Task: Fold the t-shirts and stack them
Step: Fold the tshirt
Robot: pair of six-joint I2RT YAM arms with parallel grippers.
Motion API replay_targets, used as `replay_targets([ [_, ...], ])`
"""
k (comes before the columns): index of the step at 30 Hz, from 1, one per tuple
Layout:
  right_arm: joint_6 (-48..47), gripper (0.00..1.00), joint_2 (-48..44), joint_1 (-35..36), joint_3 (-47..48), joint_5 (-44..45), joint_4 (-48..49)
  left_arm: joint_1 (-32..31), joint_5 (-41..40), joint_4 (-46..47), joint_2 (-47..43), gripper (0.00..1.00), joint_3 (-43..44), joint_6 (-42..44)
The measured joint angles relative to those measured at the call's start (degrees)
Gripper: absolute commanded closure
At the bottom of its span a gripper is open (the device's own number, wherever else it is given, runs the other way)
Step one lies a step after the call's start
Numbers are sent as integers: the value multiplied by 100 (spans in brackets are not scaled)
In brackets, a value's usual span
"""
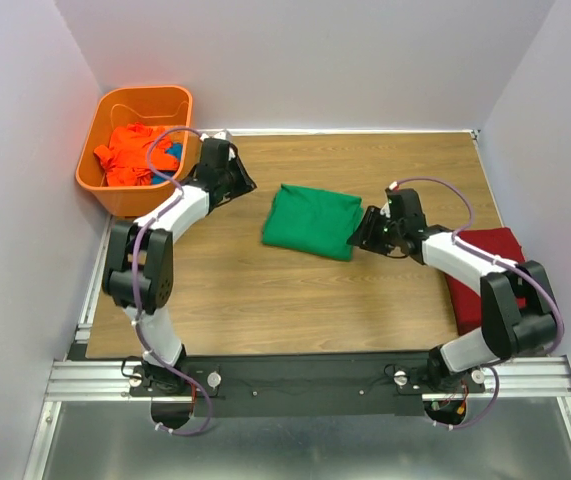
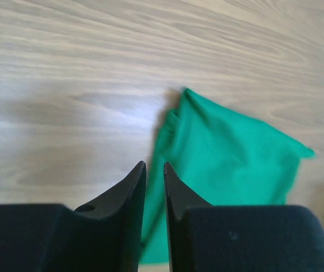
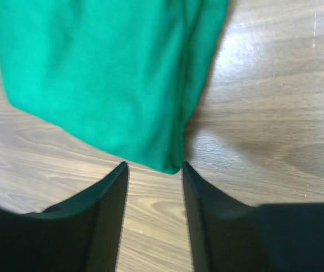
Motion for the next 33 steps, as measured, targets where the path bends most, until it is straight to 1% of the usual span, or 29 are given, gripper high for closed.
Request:
replay_targets([
  [2,-2,43,-203,0,17,20,-50,-181,9,109,-433,77,-291,44],
  [4,-9,43,-365,0,114,33,-85,-365,31,195,-662,83,-485,70],
  [5,-17,44,-404,0,267,33,-122,-505,55,260,-732,89,-588,70],
  [7,-28,45,-282,7,658,20,-122,-691,131,376,-743,95,-719,57],
  [8,-33,46,-151,17,922,-9,-63,-789,181,385,-706,100,-750,46],
  [12,-22,48,651,37,1746,-280,400,-1032,299,529,-365,100,-717,-20],
  [14,2,48,1217,37,2083,-433,632,-1067,299,549,-153,100,-717,-79],
  [17,52,49,1934,37,2402,-590,824,-1058,254,560,90,100,-737,-225],
  [21,92,50,2603,9,2634,-664,914,-1040,151,614,229,100,-1014,-439],
  [24,173,50,2885,-98,2640,-765,949,-1036,168,767,310,100,-1224,-577],
  [27,328,50,3086,-474,2640,-970,1021,-1021,205,1080,297,100,-1392,-719],
  [30,501,50,3167,-804,2640,-1276,1139,-1019,278,1360,297,100,-1532,-857],
  [33,586,50,3178,-953,2638,-1432,1217,-1019,304,1543,289,100,-1631,-933],
])
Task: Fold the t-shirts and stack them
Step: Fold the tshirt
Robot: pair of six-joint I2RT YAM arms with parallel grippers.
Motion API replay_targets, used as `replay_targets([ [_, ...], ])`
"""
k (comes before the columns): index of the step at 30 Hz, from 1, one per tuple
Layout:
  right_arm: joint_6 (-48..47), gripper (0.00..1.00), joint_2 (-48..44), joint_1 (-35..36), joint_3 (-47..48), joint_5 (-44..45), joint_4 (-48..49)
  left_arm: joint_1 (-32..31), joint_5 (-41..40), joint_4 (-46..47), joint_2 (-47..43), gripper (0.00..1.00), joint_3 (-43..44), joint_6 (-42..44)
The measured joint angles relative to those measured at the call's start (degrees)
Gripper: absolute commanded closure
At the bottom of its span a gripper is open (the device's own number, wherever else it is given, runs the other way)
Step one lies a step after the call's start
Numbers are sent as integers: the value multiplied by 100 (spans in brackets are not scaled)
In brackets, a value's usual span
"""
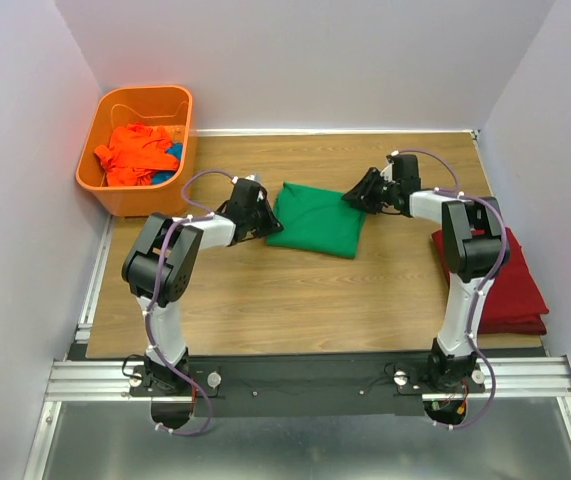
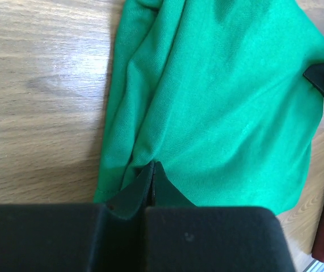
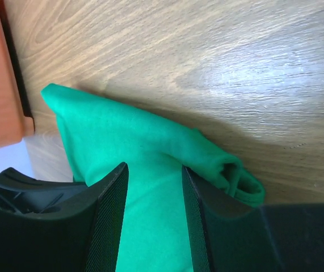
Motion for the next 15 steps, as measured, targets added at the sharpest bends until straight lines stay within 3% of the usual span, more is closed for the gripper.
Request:
replay_targets([
  [7,46,49,-140,-68,-151,-120,39,0,11,-7,-61,100,-42,13],
  [15,201,50,-1480,122,-1001,-153,227,0,50,-623,-98,100,568,411],
])
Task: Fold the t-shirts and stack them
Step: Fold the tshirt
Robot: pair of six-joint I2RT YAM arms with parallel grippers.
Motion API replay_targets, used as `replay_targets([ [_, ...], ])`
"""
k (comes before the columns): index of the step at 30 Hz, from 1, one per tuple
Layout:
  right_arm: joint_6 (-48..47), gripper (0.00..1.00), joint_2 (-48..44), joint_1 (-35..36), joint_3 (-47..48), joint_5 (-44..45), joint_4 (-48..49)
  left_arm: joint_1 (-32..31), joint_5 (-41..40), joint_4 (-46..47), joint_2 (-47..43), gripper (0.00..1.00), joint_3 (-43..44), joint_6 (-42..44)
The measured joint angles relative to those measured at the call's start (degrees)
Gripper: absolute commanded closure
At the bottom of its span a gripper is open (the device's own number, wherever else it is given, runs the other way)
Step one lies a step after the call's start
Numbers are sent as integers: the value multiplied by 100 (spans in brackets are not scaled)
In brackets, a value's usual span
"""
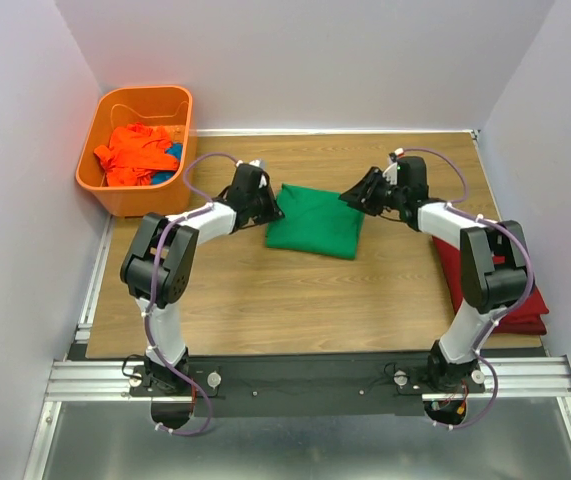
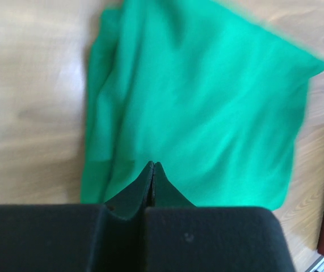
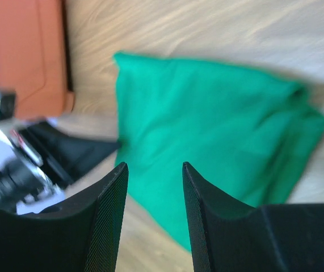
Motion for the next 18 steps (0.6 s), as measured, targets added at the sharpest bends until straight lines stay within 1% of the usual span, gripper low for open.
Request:
replay_targets([
  [4,184,50,-168,289,-553,-52,326,-31,9,-164,-28,100,535,212],
  [9,302,50,-120,345,-1248,-48,321,-289,129,-227,-116,100,802,376],
  [13,385,50,-107,334,-1497,-48,476,-645,177,-243,-116,100,660,398],
  [18,466,50,-310,334,-1775,-31,619,-1071,210,-232,-68,100,199,398],
])
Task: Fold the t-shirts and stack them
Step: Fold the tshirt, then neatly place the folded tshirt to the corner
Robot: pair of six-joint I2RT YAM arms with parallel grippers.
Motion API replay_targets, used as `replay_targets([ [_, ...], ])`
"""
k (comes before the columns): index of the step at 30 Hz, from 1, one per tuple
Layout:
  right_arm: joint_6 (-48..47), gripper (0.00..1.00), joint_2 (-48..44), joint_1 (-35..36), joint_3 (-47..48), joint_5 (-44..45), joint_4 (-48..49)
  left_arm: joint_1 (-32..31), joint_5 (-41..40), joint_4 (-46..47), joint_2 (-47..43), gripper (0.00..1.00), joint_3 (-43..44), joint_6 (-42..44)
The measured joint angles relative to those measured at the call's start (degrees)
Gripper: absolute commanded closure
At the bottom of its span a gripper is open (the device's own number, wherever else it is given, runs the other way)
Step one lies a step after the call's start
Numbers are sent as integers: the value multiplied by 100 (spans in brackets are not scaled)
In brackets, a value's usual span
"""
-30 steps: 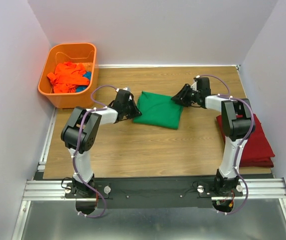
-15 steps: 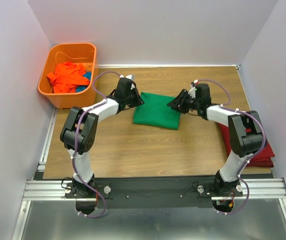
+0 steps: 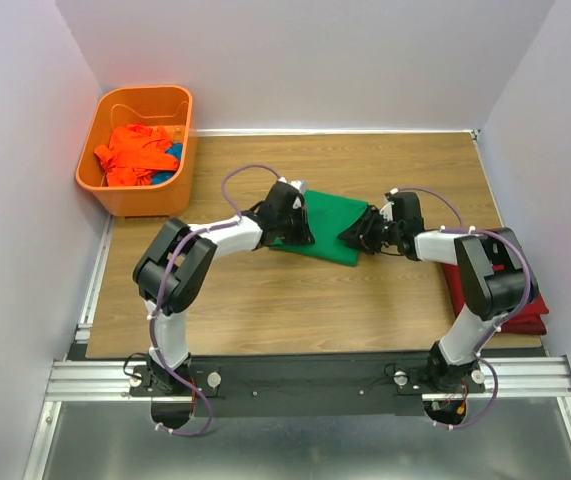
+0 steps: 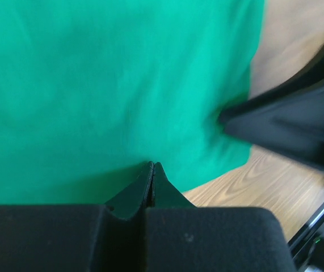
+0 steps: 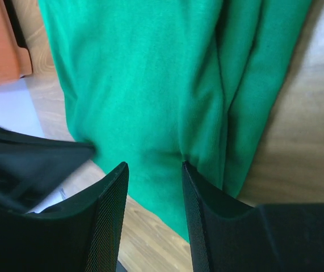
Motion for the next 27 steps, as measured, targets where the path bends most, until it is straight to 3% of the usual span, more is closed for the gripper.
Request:
replay_targets([
  [11,-28,42,-855,-35,-94,573,-413,-243,-7,175,297,100,-173,17],
  [12,-105,35,-981,-68,-94,723,-535,-243,-7,173,297,100,-173,20],
  [15,-247,25,-1132,-201,-92,960,-739,-243,-4,173,297,100,-173,39],
  [19,-398,18,-1102,-304,-103,1099,-940,-243,-4,173,297,100,-170,59],
  [27,-632,17,-560,-304,68,1156,-953,-243,-2,173,297,100,-166,79],
])
